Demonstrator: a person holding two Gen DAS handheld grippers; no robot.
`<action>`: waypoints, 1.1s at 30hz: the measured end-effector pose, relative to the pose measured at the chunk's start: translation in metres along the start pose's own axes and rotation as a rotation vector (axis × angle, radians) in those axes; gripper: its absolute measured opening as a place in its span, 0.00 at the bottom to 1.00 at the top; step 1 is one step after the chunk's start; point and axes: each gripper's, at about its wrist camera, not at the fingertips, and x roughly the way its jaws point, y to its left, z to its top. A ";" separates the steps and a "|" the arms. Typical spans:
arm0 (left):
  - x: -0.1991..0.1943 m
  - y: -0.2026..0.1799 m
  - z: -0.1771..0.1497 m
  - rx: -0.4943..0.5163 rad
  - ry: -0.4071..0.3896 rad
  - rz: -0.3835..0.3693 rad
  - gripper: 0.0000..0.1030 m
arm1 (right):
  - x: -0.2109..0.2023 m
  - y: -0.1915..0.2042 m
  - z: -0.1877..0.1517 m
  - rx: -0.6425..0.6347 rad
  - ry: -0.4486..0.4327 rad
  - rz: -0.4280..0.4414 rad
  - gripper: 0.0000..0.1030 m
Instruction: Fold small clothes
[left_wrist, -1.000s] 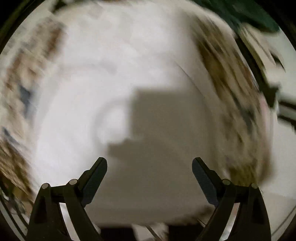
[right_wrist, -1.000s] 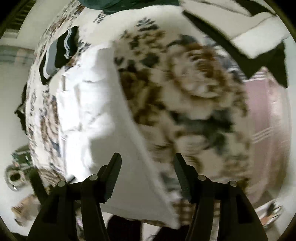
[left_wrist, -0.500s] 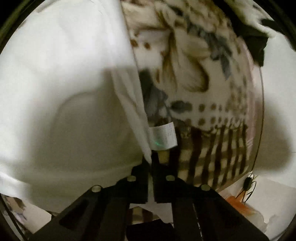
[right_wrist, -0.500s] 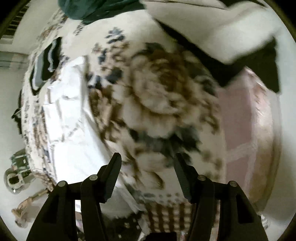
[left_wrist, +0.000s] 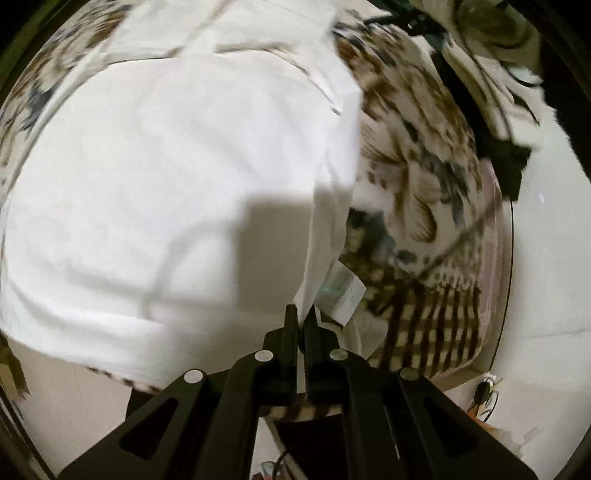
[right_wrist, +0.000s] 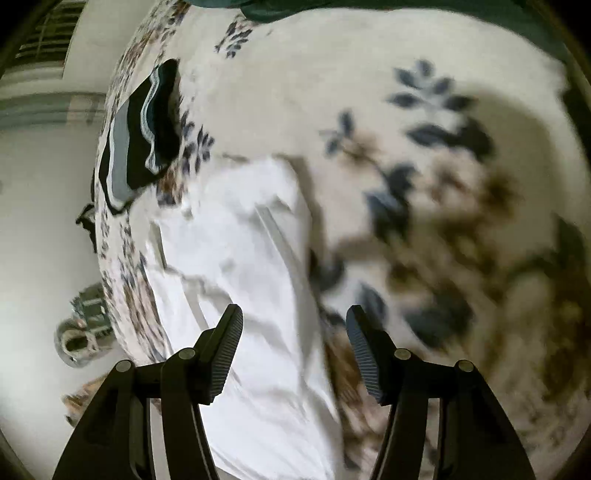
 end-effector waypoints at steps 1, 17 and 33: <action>-0.005 0.007 0.000 -0.019 -0.008 0.001 0.01 | 0.008 0.002 0.012 0.032 0.000 0.005 0.59; -0.081 0.084 0.011 -0.114 -0.114 -0.025 0.01 | 0.021 0.080 0.032 0.034 -0.082 -0.109 0.05; -0.109 0.252 0.005 -0.303 -0.147 0.024 0.00 | 0.119 0.300 -0.008 -0.194 -0.059 -0.322 0.05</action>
